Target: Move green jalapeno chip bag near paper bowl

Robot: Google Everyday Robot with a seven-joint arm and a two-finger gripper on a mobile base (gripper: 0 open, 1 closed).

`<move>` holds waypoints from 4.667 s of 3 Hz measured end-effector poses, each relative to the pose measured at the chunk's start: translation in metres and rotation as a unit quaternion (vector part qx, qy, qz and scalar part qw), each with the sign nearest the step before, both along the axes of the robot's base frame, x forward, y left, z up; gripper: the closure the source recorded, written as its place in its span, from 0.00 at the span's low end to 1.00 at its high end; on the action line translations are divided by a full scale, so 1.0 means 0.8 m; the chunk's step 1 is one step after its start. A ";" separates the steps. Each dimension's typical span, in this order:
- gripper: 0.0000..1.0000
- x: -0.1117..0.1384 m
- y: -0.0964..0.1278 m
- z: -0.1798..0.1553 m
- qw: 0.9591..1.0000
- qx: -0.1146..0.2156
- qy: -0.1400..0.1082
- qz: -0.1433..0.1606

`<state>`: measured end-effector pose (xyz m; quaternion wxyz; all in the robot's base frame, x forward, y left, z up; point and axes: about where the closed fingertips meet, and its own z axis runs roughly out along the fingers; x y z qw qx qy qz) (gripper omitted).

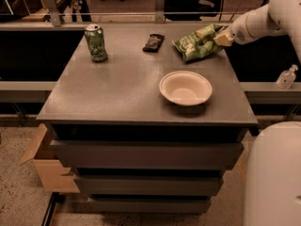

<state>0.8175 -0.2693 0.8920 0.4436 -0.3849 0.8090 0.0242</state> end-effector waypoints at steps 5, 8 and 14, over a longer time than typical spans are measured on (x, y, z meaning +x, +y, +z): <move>1.00 -0.173 0.072 0.057 0.995 0.080 0.005 0.063; 0.58 -0.187 0.083 0.042 0.993 0.095 0.022 0.069; 0.00 -0.191 0.030 0.056 0.997 0.078 -0.006 0.000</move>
Offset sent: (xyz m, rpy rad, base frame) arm -0.1052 0.0402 0.0820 0.0552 -0.1167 0.1364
